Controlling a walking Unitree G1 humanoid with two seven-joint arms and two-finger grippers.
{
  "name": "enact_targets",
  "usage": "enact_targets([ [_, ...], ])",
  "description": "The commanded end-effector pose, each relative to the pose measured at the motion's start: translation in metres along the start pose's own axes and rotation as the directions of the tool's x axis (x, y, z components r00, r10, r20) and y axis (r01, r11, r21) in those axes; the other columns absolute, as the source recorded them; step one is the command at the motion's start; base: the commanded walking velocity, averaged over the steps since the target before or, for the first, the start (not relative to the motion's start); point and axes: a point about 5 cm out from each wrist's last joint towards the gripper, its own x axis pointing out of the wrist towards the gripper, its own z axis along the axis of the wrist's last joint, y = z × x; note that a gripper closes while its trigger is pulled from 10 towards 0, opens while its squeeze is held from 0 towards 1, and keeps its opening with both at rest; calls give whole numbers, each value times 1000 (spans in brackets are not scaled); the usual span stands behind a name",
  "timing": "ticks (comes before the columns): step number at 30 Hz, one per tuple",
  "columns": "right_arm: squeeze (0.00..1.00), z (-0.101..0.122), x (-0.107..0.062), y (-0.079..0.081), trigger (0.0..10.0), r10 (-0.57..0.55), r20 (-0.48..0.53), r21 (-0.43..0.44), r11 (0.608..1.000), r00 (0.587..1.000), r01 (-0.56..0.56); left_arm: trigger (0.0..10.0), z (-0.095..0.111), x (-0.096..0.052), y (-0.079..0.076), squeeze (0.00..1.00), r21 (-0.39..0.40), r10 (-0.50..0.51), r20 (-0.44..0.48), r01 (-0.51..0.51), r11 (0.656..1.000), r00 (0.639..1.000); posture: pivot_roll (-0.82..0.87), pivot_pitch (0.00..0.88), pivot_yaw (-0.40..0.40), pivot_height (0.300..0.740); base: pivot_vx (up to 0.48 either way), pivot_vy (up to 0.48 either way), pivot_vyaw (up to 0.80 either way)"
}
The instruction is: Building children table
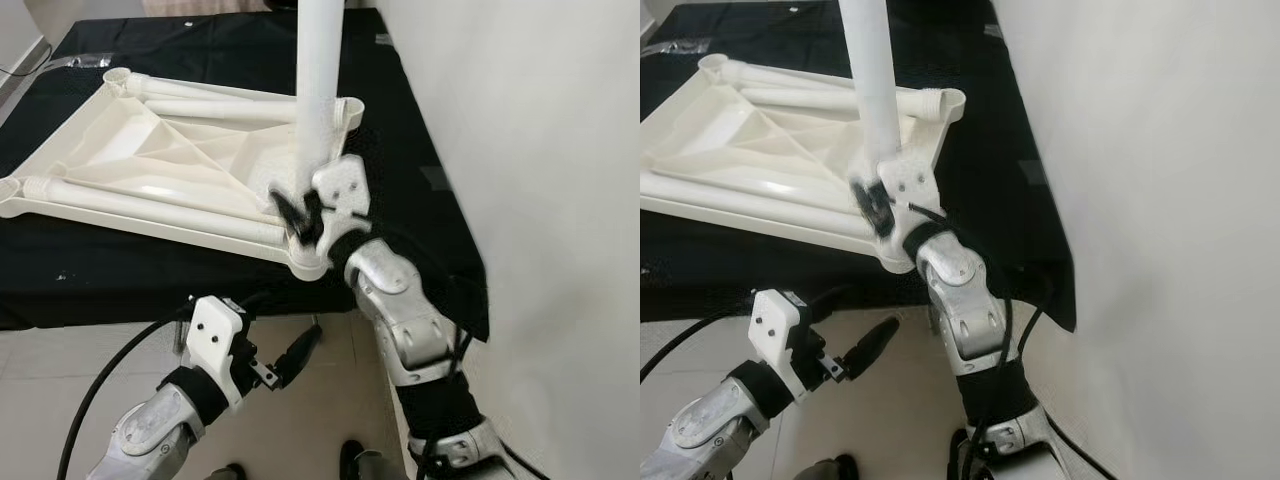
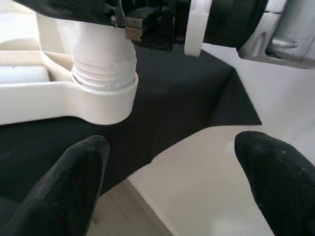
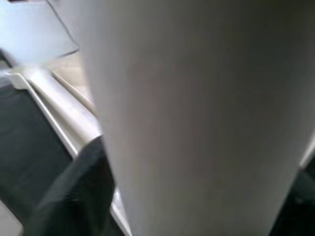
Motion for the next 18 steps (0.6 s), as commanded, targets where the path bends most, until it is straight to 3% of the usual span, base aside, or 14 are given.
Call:
enact_targets([
  [1,1000,30,15,23,10000,135,118,50,989,984,-142,10000,-4,-2,-1,0,-8,-1,-18,1,1000,1000,6,280,-42,740,0,0,0],
  [2,902,33,13,21,10000,227,119,52,971,967,-234,10000,-4,-2,-1,0,-9,-1,-17,1,1000,1000,7,280,-43,740,0,0,0],
  [5,902,35,11,21,10000,290,119,54,953,950,-298,10000,-3,-2,-1,0,-9,-1,-17,1,1000,1000,7,280,-43,740,0,0,0],
  [6,0,34,9,20,10000,392,98,23,918,915,-396,10000,-3,-1,-2,0,-10,-1,-15,1,1000,1000,8,279,-46,740,0,0,0],
  [8,0,26,4,12,10000,581,26,-70,813,814,-578,10000,-3,-1,-3,0,-12,-1,-13,1,1000,1000,18,280,-50,740,0,0,0],
  [9,0,26,4,12,10000,581,26,-70,813,814,-578,10000,-3,-1,-3,0,-12,-1,-13,1,1000,1000,18,280,-50,740,0,0,0],
  [10,0,25,6,2,10000,653,-9,-100,753,757,-651,10000,-4,-2,-4,0,-14,-1,-12,1,1000,1000,22,282,-51,740,0,0,0],
  [17,0,39,16,-14,10000,702,30,-56,712,711,-700,10000,-3,-4,-6,0,-17,1,-12,-1,1000,1000,31,287,-51,740,0,0,0],
  [18,0,44,20,-19,9647,720,46,-49,694,692,-718,10000,-4,-5,-7,0,-18,0,-13,-1,1000,1000,36,288,-51,740,0,0,0],
])
